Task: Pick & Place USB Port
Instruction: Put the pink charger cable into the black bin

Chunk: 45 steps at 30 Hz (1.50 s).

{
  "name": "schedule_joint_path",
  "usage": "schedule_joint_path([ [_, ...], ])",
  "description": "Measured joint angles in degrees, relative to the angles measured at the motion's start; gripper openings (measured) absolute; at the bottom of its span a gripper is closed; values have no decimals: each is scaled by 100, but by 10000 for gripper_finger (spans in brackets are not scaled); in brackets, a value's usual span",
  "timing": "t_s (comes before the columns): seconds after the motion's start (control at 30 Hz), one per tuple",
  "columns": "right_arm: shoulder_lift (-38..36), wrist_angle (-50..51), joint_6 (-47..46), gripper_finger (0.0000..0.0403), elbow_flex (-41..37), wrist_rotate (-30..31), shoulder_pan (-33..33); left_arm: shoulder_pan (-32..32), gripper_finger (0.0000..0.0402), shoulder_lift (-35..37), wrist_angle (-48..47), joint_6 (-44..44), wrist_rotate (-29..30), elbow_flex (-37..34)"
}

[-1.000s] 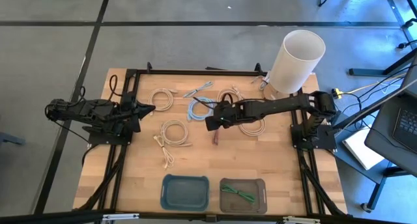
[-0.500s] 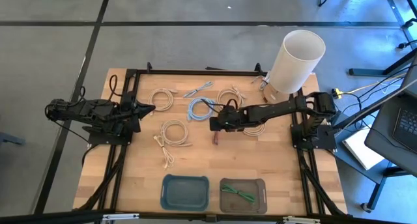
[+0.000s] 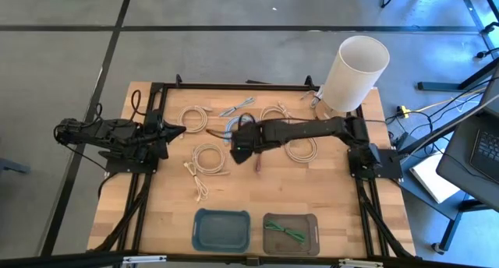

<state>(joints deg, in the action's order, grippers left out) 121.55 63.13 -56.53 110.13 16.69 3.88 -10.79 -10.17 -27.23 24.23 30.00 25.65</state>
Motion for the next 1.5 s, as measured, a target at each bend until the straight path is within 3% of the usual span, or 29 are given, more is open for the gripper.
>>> schedule_joint_path([
  [0.1, 53, 859, -136, 167, 507, 539, -6, 0, 4, 0, -2, 0, 28, 0],
  [0.2, 72, 763, -176, 159, 487, 592, -61, 0, 4, 0, -6, 0, 32, 2],
  [0.67, 82, -1356, -1066, 157, -1618, -771, -81, 0, 4, 0, -212, 2, -155, 0],
  [1.27, 82, -1437, -1093, 157, -1782, -571, -332, 0, 4, 0, -305, -144, -160, 0],
  [1.5, 80, -1457, -1256, 157, -2134, -784, -377, 0, 4, 0, -305, -145, -162, 0],
])
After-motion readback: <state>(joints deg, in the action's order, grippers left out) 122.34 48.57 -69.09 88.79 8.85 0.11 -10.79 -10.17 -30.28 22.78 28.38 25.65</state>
